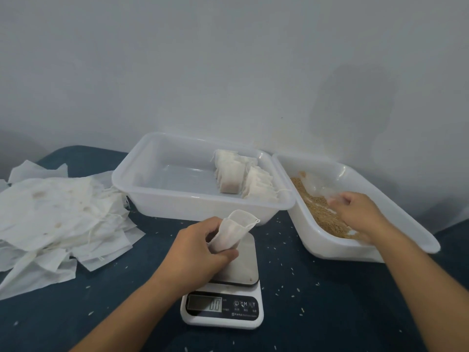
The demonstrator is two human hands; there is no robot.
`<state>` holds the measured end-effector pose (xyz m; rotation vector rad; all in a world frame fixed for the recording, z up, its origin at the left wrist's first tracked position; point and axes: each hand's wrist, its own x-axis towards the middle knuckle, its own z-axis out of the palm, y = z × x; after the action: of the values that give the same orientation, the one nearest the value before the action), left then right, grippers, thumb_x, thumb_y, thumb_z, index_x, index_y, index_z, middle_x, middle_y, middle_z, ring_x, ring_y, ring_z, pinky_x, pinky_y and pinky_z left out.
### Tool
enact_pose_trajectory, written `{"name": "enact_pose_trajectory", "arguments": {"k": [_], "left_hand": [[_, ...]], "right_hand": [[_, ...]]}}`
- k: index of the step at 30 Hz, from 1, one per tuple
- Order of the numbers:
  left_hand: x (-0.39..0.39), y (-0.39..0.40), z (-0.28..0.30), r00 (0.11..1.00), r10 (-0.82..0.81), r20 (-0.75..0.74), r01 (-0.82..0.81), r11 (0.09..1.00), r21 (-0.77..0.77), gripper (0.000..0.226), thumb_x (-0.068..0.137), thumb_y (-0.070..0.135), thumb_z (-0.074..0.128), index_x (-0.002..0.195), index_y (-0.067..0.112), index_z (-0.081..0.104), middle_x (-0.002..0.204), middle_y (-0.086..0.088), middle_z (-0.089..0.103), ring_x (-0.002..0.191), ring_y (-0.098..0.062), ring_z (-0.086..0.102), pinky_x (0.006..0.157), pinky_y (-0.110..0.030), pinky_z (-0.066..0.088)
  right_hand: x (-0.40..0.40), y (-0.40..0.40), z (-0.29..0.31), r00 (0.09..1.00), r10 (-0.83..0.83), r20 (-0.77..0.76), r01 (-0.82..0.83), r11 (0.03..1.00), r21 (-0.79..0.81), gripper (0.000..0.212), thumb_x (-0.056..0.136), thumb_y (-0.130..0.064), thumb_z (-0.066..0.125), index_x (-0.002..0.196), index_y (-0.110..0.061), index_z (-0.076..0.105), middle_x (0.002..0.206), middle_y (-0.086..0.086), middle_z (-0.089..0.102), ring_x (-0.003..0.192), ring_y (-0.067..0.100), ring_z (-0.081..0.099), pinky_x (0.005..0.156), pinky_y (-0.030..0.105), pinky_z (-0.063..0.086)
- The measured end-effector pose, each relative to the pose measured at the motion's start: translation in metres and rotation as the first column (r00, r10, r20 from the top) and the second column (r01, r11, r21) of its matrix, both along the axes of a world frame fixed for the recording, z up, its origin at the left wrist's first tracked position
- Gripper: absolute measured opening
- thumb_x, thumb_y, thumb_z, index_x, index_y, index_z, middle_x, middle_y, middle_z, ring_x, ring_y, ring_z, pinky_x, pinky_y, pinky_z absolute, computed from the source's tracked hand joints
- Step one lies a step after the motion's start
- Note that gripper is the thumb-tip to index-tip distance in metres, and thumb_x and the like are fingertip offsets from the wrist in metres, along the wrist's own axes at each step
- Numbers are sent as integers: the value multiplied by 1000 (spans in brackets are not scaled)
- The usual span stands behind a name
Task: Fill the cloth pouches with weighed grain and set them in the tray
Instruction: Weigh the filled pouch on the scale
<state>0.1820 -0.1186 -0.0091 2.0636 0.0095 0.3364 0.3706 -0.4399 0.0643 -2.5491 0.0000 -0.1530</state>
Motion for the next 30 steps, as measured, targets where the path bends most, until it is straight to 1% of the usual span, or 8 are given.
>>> {"name": "enact_pose_trajectory", "arguments": {"k": [7,10,12,14,17,20,27,30], "left_hand": [[-1,0,0,999,43,13,-42,997,-59,25,82,36,81,103,42,68,94,28,71,91,7,65,72,-18,46],[1,3,2,996,89,11,-88,993,-78,20,84,38,79,100,39,68,91,25,70,88,5,64,70,-19,48],[2,6,2,993,122,10,-120,989,-81,17,84,38,78,98,37,67,89,23,69,85,3,63,67,-15,47],[3,9,2,988,157,6,-156,984,-81,16,84,38,78,94,34,67,85,21,68,81,3,63,62,-11,46],[4,12,2,981,193,-2,-192,979,-71,17,84,38,79,87,28,64,80,17,66,72,1,59,58,-12,44],[4,13,2,981,196,-3,-196,979,-62,17,84,38,78,87,29,64,82,19,65,76,1,60,59,-11,44],[2,12,3,984,178,12,-177,984,-33,14,86,37,76,89,37,62,88,28,65,83,6,61,60,-9,43],[2,11,3,985,170,6,-169,985,-21,15,86,38,76,91,38,62,85,26,66,82,7,61,58,-10,40]], "right_hand": [[-43,9,20,966,49,255,-80,990,115,17,96,-49,64,110,-40,70,94,-13,71,82,12,66,64,32,50],[-69,19,34,960,144,241,-199,954,222,6,91,-54,70,96,-56,72,94,-24,72,84,6,68,67,34,54],[-85,23,44,946,247,207,-293,928,230,16,84,-58,74,100,-57,74,97,-25,74,79,0,69,71,33,53],[-99,25,53,926,346,151,-371,909,192,31,77,-61,74,106,-52,76,100,-21,76,74,-6,67,69,26,48],[-117,30,69,886,459,62,-463,874,145,35,72,-59,75,106,-53,76,103,-22,77,89,-7,71,69,17,54],[-125,35,88,858,512,50,-514,853,92,34,65,-55,78,98,-58,76,93,-19,79,76,-6,71,63,5,50],[-132,41,122,810,584,58,-566,803,-186,33,64,-61,80,96,-61,74,92,-23,76,82,0,70,72,20,53],[-133,46,136,798,600,57,-566,778,-274,29,70,-70,81,97,-62,73,89,-23,74,79,2,69,67,11,49]]}}
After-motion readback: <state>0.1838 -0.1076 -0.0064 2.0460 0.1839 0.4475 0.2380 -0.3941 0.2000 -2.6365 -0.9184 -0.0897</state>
